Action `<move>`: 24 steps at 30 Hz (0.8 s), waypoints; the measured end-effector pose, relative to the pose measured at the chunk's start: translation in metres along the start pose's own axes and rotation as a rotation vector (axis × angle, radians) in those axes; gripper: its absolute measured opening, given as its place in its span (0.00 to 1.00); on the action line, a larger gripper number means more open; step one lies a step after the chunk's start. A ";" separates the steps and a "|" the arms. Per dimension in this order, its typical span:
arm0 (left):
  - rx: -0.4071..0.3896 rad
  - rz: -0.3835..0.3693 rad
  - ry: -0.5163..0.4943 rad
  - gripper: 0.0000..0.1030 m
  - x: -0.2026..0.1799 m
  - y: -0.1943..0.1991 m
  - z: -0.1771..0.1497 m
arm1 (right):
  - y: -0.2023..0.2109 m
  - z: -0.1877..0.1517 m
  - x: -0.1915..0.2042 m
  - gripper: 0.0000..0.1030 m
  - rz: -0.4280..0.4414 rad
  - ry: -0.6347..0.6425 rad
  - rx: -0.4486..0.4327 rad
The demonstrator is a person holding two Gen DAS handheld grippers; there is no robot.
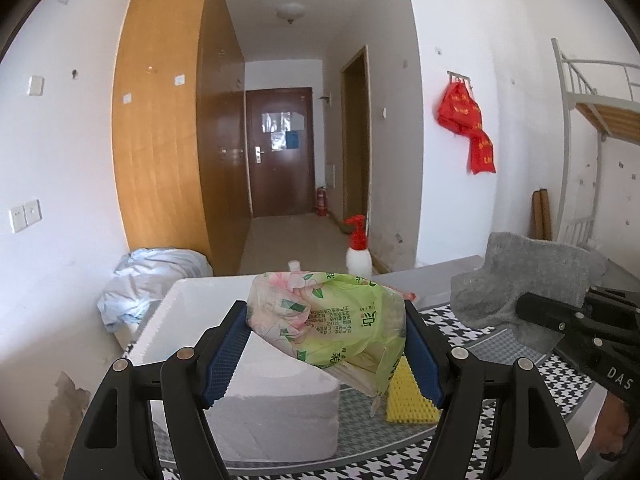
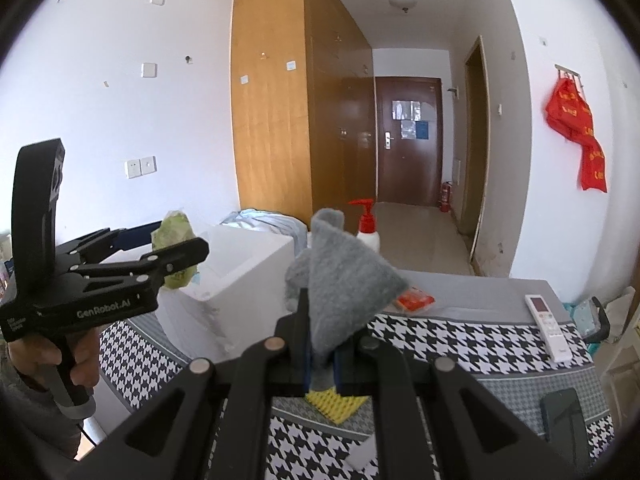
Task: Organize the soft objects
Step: 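Carry the wipes pack over the foam box with the left gripper while the right carries the cloth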
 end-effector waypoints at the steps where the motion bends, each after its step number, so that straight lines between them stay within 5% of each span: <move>1: -0.002 0.005 0.001 0.72 0.003 0.000 0.001 | -0.002 0.001 0.002 0.10 0.005 0.000 0.000; 24: 0.035 0.150 0.085 0.72 0.064 -0.006 -0.002 | -0.038 0.015 0.055 0.10 0.114 0.040 0.025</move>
Point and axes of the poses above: each gripper's, at about its wrist camera, not at the fingertips, and y roughly against the way its jaws point, x to its left, z to its top, the point moved 10 cm from there along -y, roughly the way its jaws point, and after that the axes turned 3 degrees about -y, right-handed, at the moved point
